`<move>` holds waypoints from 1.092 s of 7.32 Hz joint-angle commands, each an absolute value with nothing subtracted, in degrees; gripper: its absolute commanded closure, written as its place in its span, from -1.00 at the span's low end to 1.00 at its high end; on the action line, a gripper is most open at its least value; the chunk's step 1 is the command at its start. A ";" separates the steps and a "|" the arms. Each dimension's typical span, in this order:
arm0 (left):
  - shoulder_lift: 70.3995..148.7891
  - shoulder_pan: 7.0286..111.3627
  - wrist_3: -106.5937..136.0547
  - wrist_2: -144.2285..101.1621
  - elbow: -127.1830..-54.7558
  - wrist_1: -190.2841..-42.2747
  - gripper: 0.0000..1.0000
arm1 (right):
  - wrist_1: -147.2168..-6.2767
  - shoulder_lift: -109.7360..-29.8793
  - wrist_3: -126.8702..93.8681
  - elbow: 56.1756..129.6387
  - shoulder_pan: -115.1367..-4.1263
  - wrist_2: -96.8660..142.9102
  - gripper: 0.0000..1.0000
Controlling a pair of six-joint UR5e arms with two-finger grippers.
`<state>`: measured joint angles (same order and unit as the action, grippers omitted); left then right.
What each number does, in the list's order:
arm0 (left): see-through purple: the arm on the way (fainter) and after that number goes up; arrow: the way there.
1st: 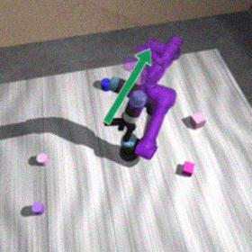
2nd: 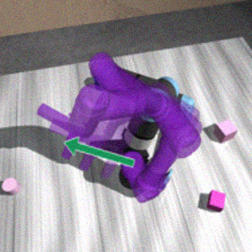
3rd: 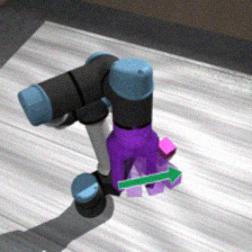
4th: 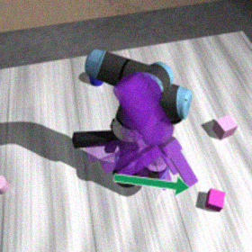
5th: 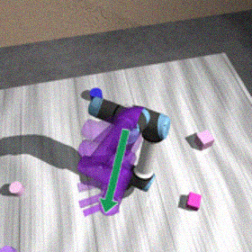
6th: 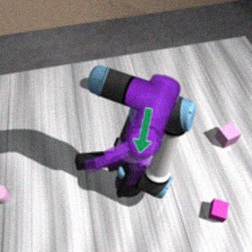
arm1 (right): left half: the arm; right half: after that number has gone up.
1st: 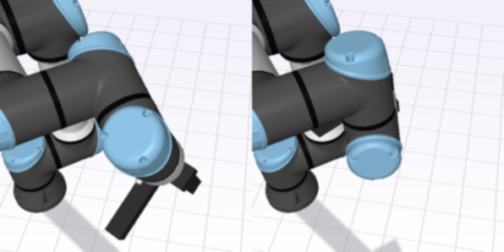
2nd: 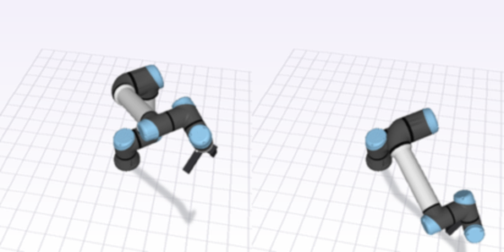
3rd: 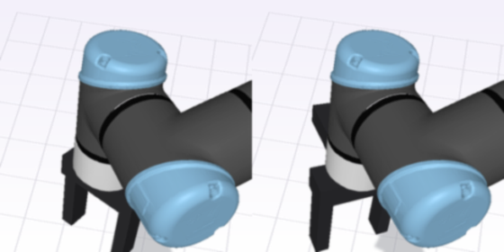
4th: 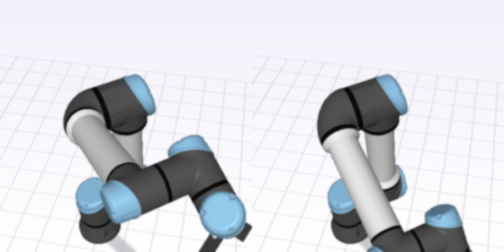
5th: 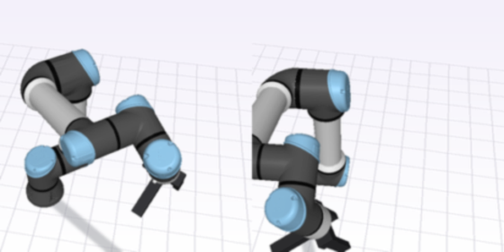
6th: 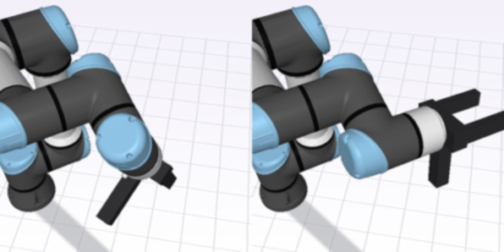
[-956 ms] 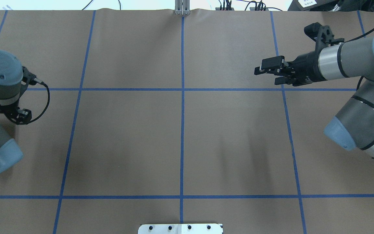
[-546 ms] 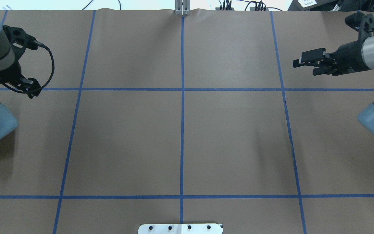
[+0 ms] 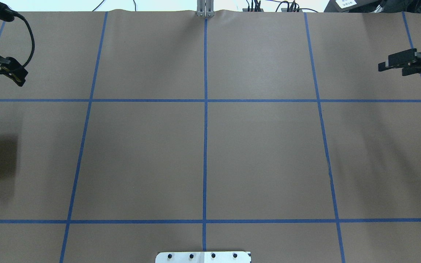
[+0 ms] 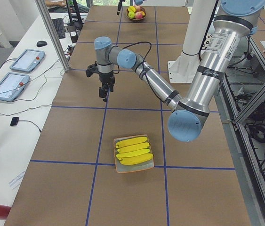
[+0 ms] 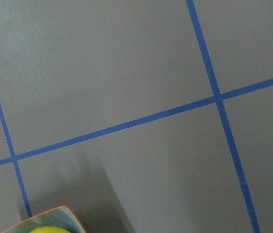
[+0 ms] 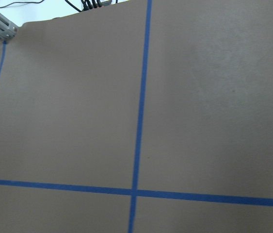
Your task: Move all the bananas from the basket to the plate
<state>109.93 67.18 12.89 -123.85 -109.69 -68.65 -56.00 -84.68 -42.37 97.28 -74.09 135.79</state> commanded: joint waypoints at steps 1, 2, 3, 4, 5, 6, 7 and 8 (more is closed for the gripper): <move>109.78 74.41 5.05 -130.93 -103.39 -71.71 -0.98 | -71.37 -84.47 -22.95 97.47 -81.18 136.32 -1.00; 109.78 77.75 4.05 -133.57 -100.05 -71.81 -0.98 | -78.76 -83.42 -13.80 97.64 -83.73 135.97 -1.00; 109.69 81.61 0.13 -137.33 -95.41 -73.46 -0.98 | -85.01 -82.54 -9.54 97.65 -85.06 135.53 -1.00; 109.60 83.30 -2.87 -138.76 -91.79 -75.48 -0.98 | -88.73 -82.01 -6.88 97.65 -86.30 135.53 -1.00; 108.03 83.58 -3.07 -138.69 -91.67 -75.76 -0.98 | -91.38 -81.91 -6.25 97.82 -86.48 135.70 -1.00; 106.02 84.11 -2.99 -138.78 -92.02 -77.68 -0.98 | -95.15 -80.17 -6.24 98.17 -85.61 135.79 -1.00; 103.65 84.02 -1.94 -138.78 -94.63 -77.87 -0.98 | -98.40 -78.59 -5.28 98.26 -85.61 135.70 -1.00; 102.84 84.02 0.42 -138.78 -95.62 -77.78 -0.98 | -98.61 -78.66 -3.53 98.17 -86.13 135.70 -1.00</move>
<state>104.49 83.94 -1.64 -138.73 -94.07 -77.52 -96.75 -79.35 -5.29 98.16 -85.82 135.72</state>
